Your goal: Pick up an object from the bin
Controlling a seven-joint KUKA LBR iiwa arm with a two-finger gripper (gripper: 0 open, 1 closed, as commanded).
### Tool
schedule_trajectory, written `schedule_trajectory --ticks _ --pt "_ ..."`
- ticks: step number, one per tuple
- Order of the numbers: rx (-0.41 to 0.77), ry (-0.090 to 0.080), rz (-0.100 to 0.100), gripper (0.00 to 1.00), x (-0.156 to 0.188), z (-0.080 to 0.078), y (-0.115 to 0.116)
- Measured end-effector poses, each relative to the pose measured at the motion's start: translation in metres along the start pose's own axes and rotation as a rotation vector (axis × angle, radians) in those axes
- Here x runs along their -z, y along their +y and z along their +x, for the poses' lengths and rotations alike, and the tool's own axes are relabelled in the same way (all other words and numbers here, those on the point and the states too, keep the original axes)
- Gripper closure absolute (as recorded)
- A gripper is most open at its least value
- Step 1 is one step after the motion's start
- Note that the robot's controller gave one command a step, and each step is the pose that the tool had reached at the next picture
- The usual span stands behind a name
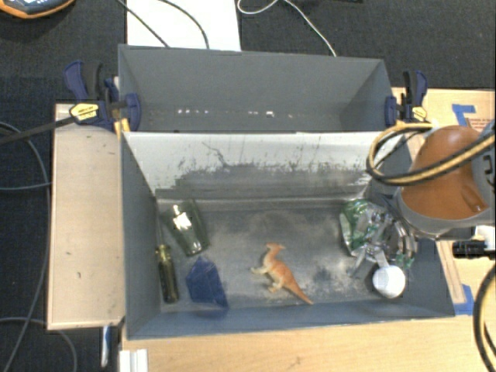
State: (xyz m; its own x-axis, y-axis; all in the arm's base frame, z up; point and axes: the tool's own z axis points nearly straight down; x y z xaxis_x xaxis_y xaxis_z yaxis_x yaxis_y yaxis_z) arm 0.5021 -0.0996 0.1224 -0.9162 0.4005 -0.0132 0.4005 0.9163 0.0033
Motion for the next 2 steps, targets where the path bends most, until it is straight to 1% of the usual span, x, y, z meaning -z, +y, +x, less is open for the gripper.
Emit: schedule_trajectory --ticks 1,2 --pt "0.032 -0.015 -0.011 0.0 -0.048 -0.02 -0.01" --pt "-0.139 -0.002 -0.021 0.0 -0.047 -0.036 0.005"
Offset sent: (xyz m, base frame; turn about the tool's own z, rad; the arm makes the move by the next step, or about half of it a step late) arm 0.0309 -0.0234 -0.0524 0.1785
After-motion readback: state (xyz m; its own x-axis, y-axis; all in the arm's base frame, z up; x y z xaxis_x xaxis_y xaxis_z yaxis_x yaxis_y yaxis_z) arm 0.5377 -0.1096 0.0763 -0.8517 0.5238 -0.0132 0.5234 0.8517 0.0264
